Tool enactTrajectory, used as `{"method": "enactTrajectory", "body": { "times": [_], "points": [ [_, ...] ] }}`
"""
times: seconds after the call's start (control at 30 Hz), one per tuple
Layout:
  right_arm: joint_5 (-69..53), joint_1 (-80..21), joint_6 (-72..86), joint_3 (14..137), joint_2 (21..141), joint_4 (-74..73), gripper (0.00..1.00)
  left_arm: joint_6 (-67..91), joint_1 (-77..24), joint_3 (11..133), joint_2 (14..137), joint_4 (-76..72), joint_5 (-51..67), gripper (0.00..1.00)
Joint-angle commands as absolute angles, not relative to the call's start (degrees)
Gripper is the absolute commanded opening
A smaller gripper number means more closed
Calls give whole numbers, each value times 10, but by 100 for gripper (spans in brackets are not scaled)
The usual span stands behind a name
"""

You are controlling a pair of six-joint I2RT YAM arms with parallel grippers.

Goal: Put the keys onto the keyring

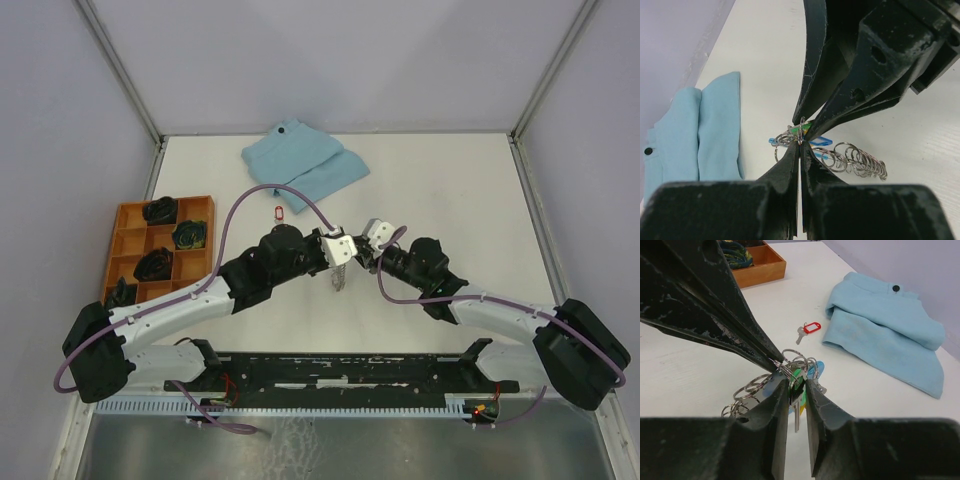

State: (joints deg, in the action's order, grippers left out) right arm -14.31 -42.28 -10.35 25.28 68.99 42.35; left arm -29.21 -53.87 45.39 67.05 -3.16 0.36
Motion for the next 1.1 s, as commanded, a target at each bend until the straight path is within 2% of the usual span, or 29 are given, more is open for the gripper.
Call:
{"method": "enactTrajectory", "body": {
  "times": [0.0, 0.2, 0.6, 0.93, 1.07],
  "points": [
    [-139, -425, -99, 280, 693, 435, 24, -269, -542, 489, 664, -69, 13, 3],
    [-137, -425, -117, 288, 670, 386, 1, -267, -542, 483, 660, -68, 9, 3],
    [-138, -425, -176, 368, 583, 125, 1, -246, -534, 401, 624, -146, 56, 3],
    [-177, -425, -203, 439, 591, 2, 1, -220, -496, 311, 577, -240, 118, 39],
    [-185, -427, -224, 459, 596, -27, 1, -209, -471, 280, 556, -269, 164, 46]
  ]
}}
